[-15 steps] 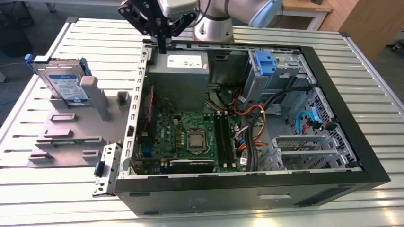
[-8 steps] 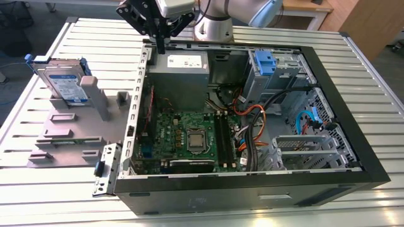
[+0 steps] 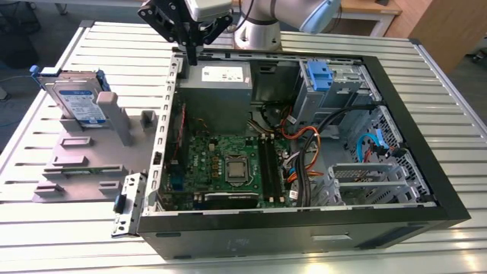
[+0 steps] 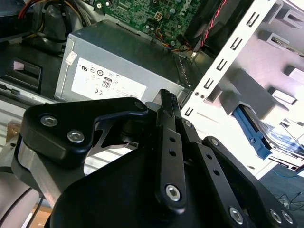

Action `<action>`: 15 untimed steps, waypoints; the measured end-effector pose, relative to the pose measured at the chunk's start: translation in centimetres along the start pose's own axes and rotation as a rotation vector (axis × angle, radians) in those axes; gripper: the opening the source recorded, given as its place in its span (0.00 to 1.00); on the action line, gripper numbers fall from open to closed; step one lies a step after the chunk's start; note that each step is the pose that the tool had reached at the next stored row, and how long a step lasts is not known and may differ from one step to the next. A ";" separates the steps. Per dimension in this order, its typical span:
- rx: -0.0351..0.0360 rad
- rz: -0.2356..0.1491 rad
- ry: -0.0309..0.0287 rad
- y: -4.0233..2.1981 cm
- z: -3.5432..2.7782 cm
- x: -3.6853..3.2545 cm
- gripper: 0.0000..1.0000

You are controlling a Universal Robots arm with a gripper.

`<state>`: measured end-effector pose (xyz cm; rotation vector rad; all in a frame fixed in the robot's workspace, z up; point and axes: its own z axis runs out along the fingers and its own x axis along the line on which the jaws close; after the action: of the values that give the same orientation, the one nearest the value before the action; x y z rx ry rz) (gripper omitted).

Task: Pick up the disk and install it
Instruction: 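Reach for the disk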

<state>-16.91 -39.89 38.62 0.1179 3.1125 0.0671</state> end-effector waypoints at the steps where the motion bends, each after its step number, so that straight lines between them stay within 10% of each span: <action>1: 0.0000 0.000 0.0000 0.00 0.00 0.03 0.11; 15: 0.0000 0.000 0.0000 -0.04 0.04 0.46 0.11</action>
<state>-17.38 -39.89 38.56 0.1180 3.1125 0.0671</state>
